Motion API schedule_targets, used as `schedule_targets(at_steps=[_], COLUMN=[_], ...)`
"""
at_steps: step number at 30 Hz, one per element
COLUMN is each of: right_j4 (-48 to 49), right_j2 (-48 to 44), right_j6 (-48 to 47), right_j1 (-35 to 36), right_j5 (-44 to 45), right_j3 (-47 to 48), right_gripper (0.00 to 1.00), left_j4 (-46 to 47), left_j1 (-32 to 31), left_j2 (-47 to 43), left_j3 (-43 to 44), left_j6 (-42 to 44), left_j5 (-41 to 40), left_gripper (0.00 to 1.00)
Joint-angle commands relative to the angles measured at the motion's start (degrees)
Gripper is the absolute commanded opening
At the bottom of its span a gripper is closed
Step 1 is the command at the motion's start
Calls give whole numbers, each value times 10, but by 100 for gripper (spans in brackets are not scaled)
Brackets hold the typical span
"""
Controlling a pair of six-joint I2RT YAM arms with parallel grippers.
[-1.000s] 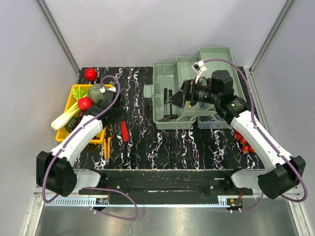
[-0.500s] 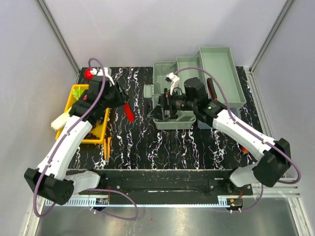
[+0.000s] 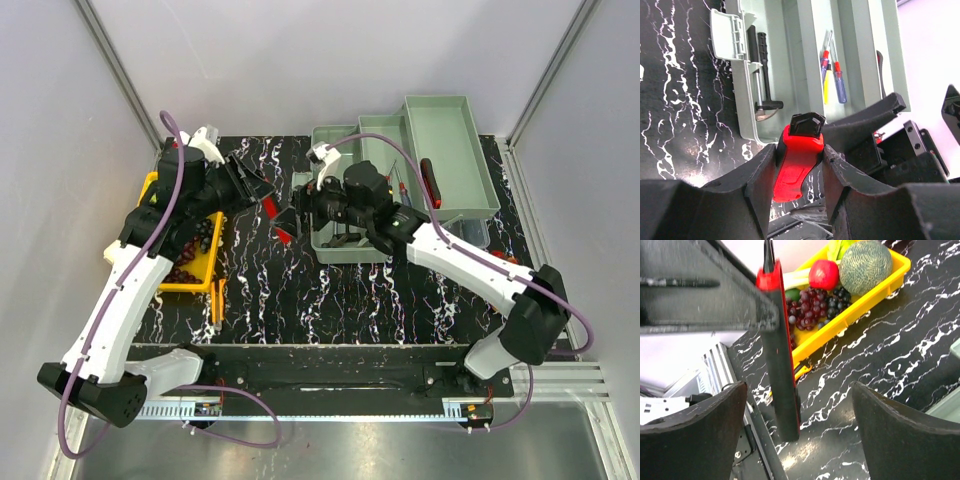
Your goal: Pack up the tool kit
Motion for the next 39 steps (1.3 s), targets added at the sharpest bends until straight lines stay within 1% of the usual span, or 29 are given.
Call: schedule_targets(at_steps=[1, 3, 4, 5, 8, 9, 10, 11, 12, 13, 14, 15, 16, 17, 18, 19, 21, 23, 24, 26, 28, 30, 34, 37, 39], right_j4=[50, 44, 40, 36, 36, 37, 34, 29, 23, 21, 16, 14, 10, 4, -14, -28, -62, -105, -128, -171, -210, -231, -259, -282, -293], right_j2=[26, 34, 39, 41, 39, 37, 34, 33, 28, 25, 21, 17, 9, 5, 0, -4, -13, -18, -20, -25, -33, -49, -80, -79, -80], right_j6=[-3, -3, -4, -1, 0, 1, 1, 1, 0, -1, -2, -2, -4, -5, -9, -13, -30, -54, -62, -83, -83, -83, -111, -135, -134], right_j1=[13, 17, 18, 19, 20, 21, 21, 20, 21, 21, 21, 20, 21, 21, 20, 20, 20, 20, 17, 1, -43, -89, -164, -220, -259], right_j5=[33, 30, 29, 30, 27, 29, 35, 43, 47, 55, 63, 73, 86, 97, 114, 133, 177, 242, 277, 332, 369, 381, 446, 485, 492], right_j3=[48, 57, 62, 65, 63, 61, 61, 62, 60, 58, 57, 54, 51, 50, 50, 51, 56, 67, 76, 92, 105, 108, 116, 115, 108], right_gripper=[86, 74, 66, 55, 27, 20, 12, 5, 1, 0, 0, 0, 0, 0, 0, 0, 0, 0, 0, 0, 0, 0, 0, 0, 0], left_j4=[29, 29, 29, 29, 26, 27, 28, 28, 28, 28, 27, 27, 23, 19, 15, 7, -10, -26, -37, -51, -57, -59, -60, -59, -60], left_j1=[2, 1, 1, 2, 1, 1, 1, 1, 1, 1, 1, 2, 1, 1, 1, 1, 2, 2, 3, 2, 3, 3, 4, 3, 3], left_j2=[-19, -21, -24, -25, -26, -29, -31, -32, -33, -35, -36, -38, -40, -42, -45, -46, -48, -50, -51, -54, -58, -61, -65, -62, -58], left_j3=[31, 34, 34, 34, 35, 33, 31, 31, 31, 32, 34, 34, 33, 34, 34, 35, 38, 38, 38, 34, 25, 12, -13, -19, -18], left_j6=[-26, -23, -23, -20, -10, -5, 1, 6, 13, 19, 24, 30, 36, 42, 47, 53, 61, 71, 74, 82, 86, 88, 87, 83, 82], left_j5=[43, 43, 43, 44, 41, 38, 34, 32, 31, 27, 24, 17, 6, -5, -21, -35, -73, -97, -126, -154, -174, -182, -186, -181, -176], left_gripper=[0, 0, 0, 0, 0, 0, 0, 4, 10, 20, 35, 56, 71, 82, 88, 93, 96, 98, 98, 99, 99, 99, 99, 99, 99])
